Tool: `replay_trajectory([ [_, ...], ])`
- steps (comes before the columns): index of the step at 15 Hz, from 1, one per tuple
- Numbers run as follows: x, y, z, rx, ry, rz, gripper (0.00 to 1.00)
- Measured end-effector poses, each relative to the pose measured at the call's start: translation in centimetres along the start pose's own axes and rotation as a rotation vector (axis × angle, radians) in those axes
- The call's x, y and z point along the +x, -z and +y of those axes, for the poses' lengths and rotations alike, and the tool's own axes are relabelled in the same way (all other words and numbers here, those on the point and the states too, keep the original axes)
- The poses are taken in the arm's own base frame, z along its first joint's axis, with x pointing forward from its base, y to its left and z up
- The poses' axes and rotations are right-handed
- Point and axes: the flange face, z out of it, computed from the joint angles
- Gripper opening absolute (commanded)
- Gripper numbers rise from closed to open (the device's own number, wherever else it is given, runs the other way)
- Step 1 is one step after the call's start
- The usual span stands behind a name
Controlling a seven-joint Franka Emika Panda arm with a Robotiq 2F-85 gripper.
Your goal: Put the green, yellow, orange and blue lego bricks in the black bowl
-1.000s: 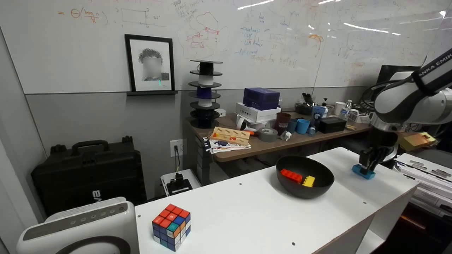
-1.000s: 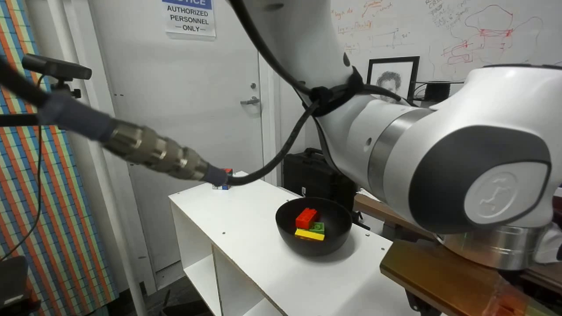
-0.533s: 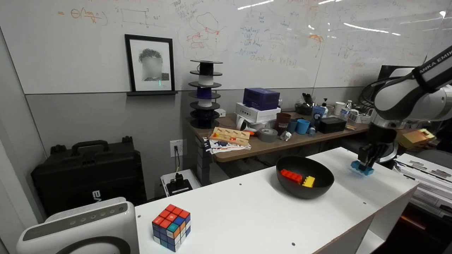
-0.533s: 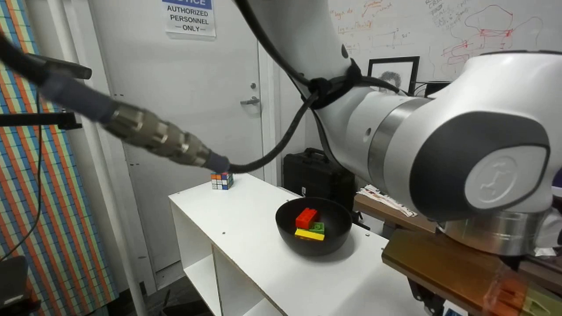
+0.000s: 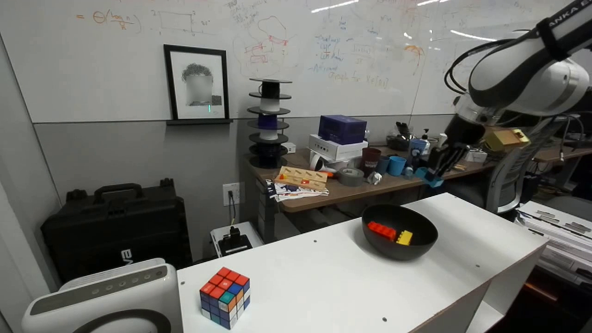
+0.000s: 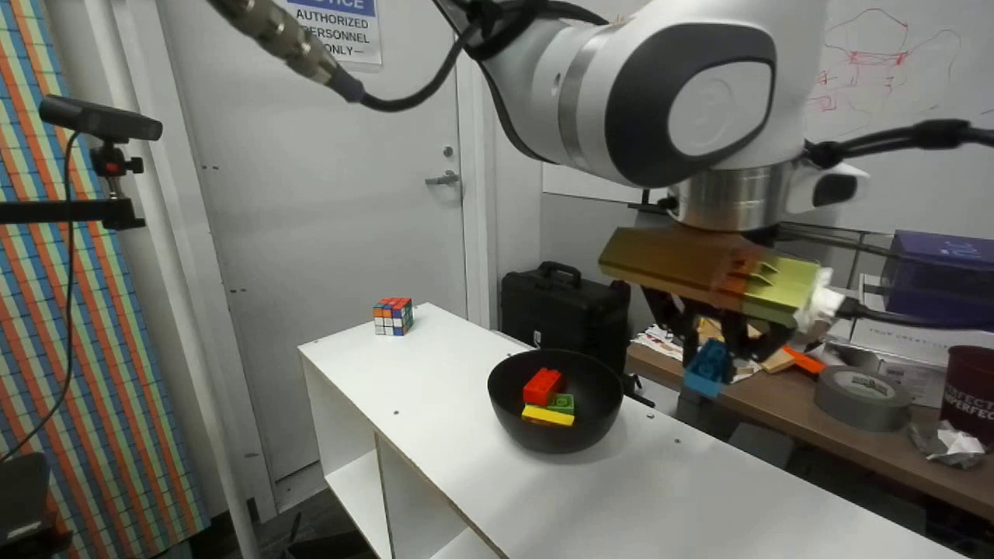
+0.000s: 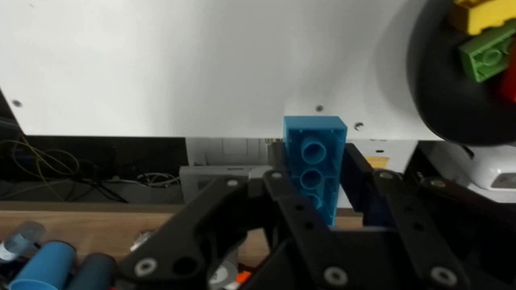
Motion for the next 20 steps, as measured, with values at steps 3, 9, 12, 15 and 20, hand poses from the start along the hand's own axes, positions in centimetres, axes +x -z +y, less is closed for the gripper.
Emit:
replay_trajectory([
  [3, 0.7, -0.4, -3.7, 0.051, 0.01, 0.033, 0.11],
  [9, -1.5, -3.4, -7.3, 0.141, -0.013, -0.023, 0.11],
  [12, -1.8, -3.7, -7.8, 0.142, -0.007, -0.014, 0.62],
  [15, -2.0, -3.7, -7.7, 0.12, -0.005, 0.029, 0.84],
  [20, -2.1, -3.0, -7.5, 0.083, -0.009, 0.107, 1.0],
])
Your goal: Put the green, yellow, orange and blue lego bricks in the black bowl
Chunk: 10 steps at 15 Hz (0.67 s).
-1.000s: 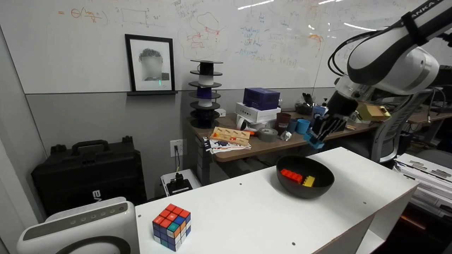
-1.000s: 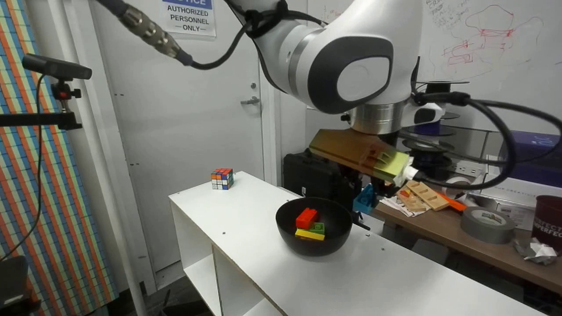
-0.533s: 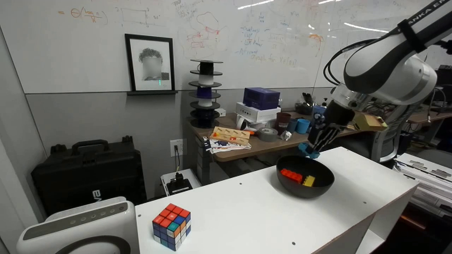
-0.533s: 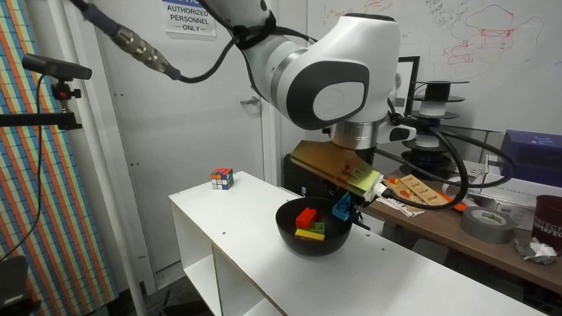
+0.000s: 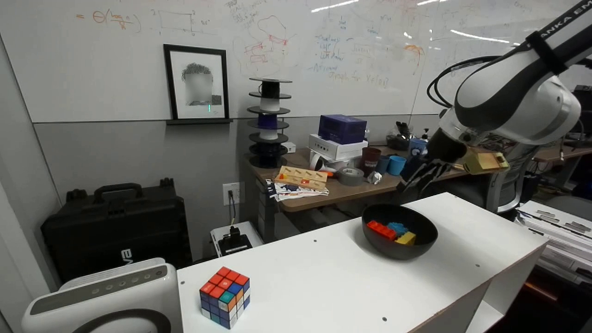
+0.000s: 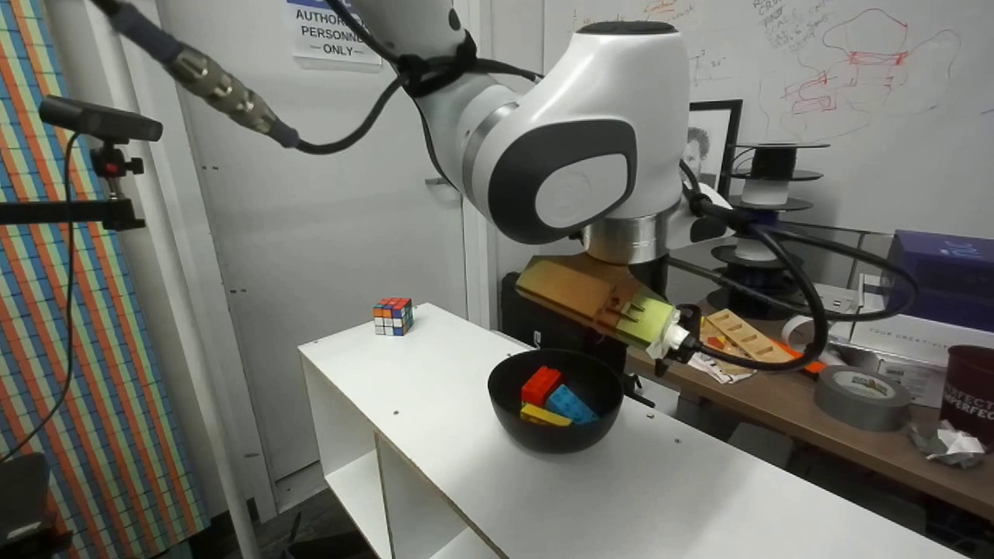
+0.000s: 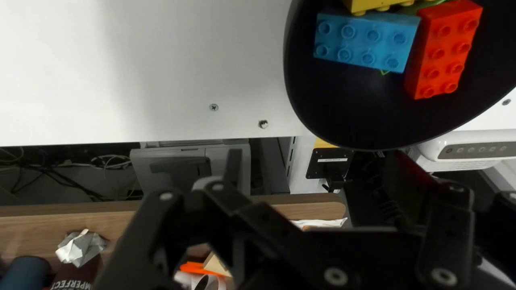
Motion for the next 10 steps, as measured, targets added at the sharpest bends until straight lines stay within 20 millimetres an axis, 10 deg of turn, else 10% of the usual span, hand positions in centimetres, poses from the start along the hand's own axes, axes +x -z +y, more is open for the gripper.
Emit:
replay_trajectory([
  [5, -0.1, 2.5, 0.3, -0.014, -0.033, -0.01, 0.99],
  [10, 0.1, 11.9, 5.1, -0.073, -0.27, -0.072, 1.0],
])
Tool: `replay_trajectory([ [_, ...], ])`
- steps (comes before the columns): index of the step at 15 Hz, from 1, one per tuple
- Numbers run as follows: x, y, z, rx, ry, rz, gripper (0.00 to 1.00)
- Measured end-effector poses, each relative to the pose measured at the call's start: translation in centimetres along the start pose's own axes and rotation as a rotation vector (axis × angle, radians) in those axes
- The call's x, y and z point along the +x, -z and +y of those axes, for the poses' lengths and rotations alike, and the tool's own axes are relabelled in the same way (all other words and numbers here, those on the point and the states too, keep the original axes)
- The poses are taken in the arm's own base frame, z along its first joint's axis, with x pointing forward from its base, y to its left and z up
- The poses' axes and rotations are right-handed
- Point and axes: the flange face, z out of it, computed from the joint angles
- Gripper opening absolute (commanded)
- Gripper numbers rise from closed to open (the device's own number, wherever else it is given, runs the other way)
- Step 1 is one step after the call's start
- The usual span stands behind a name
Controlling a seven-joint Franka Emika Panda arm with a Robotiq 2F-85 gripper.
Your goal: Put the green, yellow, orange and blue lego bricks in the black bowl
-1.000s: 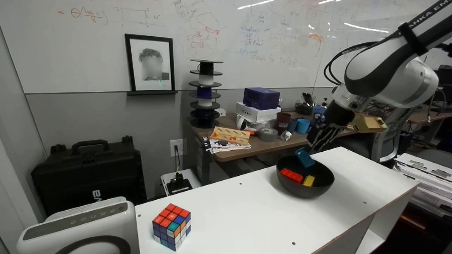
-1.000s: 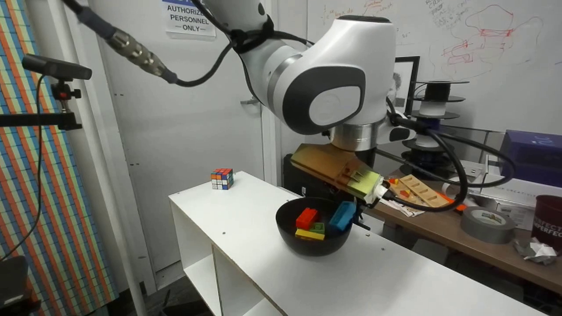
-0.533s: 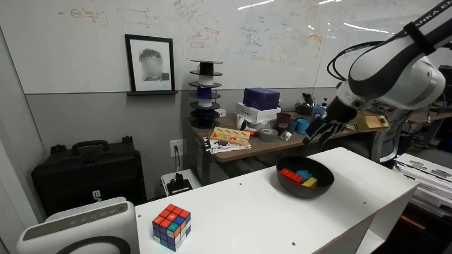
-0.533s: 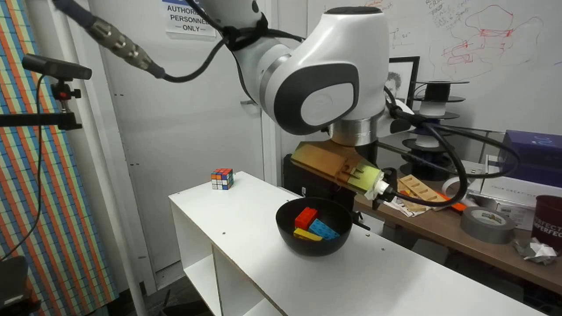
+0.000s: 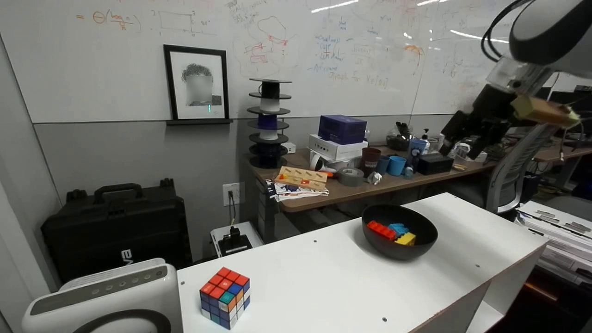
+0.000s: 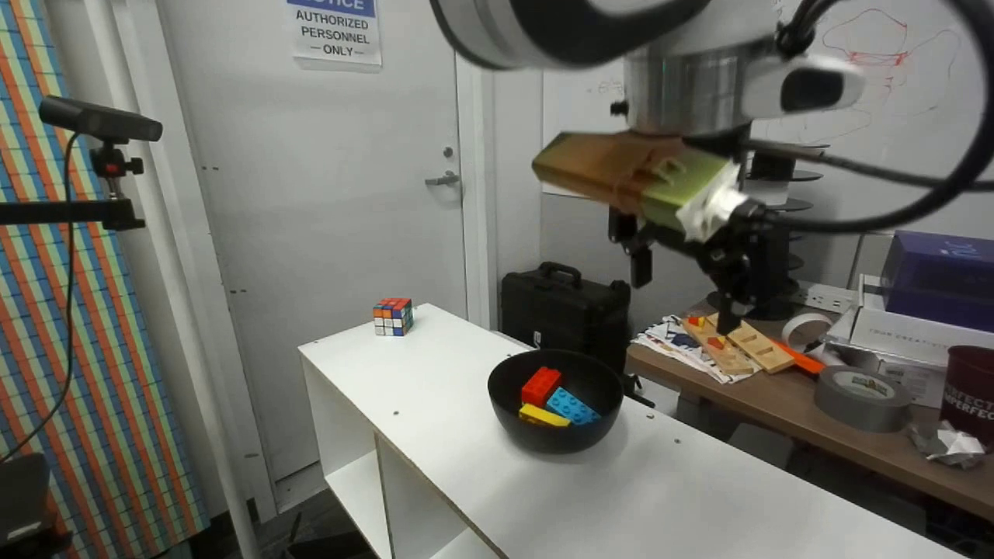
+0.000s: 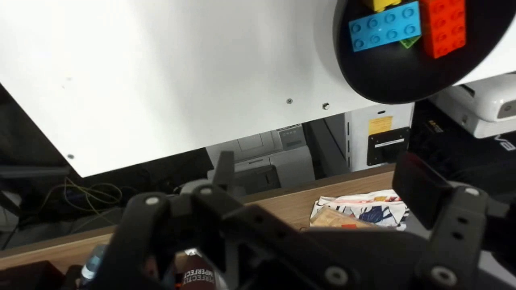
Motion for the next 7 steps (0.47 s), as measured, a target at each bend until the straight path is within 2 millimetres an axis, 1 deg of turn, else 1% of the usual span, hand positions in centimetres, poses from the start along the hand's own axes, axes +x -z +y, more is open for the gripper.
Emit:
replay_trajectory([
  [2, 0.1, 4.8, 2.1, 0.06, -0.101, -0.029, 1.0],
  [3, 0.0, 7.2, 3.4, 0.089, -0.153, -0.034, 1.0],
  [4, -0.2, 9.2, 4.6, 0.105, -0.187, -0.033, 1.0],
  [5, -0.4, 10.5, 5.4, 0.111, -0.206, -0.029, 1.0],
  [6, -0.5, 11.0, 5.8, 0.113, -0.215, -0.029, 1.0],
  [7, -0.6, 11.0, 5.9, 0.114, -0.216, -0.031, 1.0],
])
